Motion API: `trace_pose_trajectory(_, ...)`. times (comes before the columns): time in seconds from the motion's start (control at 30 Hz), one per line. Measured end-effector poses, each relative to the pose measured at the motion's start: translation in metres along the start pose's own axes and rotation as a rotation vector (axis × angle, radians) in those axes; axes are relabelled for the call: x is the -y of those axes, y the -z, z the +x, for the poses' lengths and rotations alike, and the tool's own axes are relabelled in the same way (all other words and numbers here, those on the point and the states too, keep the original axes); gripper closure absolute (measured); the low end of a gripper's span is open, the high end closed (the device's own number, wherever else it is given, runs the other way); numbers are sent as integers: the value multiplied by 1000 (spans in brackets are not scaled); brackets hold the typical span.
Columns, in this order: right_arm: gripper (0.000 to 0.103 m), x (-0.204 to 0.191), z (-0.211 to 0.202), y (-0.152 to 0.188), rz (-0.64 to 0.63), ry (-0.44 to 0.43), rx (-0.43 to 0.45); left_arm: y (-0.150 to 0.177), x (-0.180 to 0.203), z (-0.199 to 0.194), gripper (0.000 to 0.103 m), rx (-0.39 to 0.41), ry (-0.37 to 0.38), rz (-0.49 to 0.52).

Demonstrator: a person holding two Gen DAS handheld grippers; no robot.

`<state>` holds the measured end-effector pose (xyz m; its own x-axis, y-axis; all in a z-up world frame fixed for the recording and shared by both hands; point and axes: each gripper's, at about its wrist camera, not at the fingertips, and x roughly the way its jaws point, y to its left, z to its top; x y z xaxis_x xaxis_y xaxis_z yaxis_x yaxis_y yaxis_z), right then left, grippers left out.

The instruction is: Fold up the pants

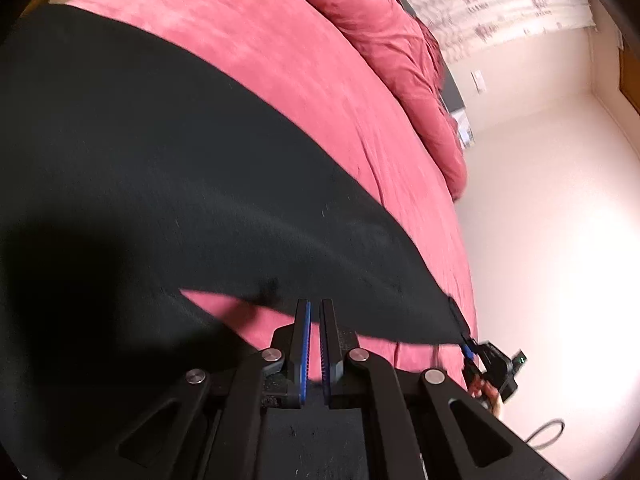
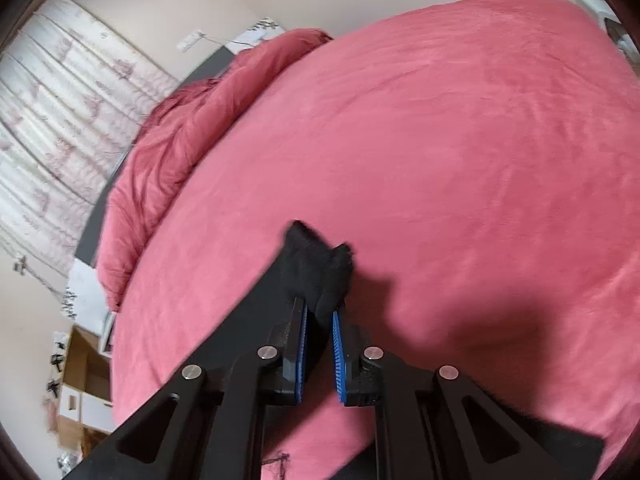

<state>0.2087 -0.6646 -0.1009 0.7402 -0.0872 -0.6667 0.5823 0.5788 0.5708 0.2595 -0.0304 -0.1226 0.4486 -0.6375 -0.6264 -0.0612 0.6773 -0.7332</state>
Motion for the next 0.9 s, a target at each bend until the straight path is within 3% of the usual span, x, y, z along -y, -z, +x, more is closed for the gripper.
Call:
trace_pose_trajectory(0.07, 91, 11, 13, 7, -13, 45, -55, 3, -3, 4, 96, 4, -39, 9)
trace_pose_trajectory(0.13, 85, 10, 18, 16, -58, 96, -83, 4, -8, 5, 79, 9, -57, -2)
trace_pose_trajectory(0.2, 73, 5, 12, 27, -116, 133, -65, 6, -14, 2, 72, 27, -51, -31)
trace_pose_trajectory(0.27, 55, -5, -2, 40, -194, 192, -24, 6, -16, 0, 71, 26, -44, -50)
trace_pose_trajectory(0.37, 53, -25, -19, 60, -332, 219, 9, 4, -11, -7, 70, 14, -37, -12)
trace_pose_trajectory(0.43, 52, -44, -25, 74, -448, 234, -1, -1, -4, -14, 68, 23, -59, 37)
trace_pose_trajectory(0.53, 43, -64, -27, 91, -547, 211, -53, -13, 1, -20, 64, 33, -90, 64)
trace_pose_trajectory(0.67, 41, -97, -26, 114, -615, 141, -125, -30, -8, -37, 64, 72, -190, 43)
trace_pose_trajectory(0.77, 38, -120, -21, 126, -652, 99, -185, -45, -15, -44, 58, 95, -313, 69)
trace_pose_trajectory(0.9, 36, -156, -10, 145, -671, 84, -259, -73, -30, -44, 51, 54, -444, 88)
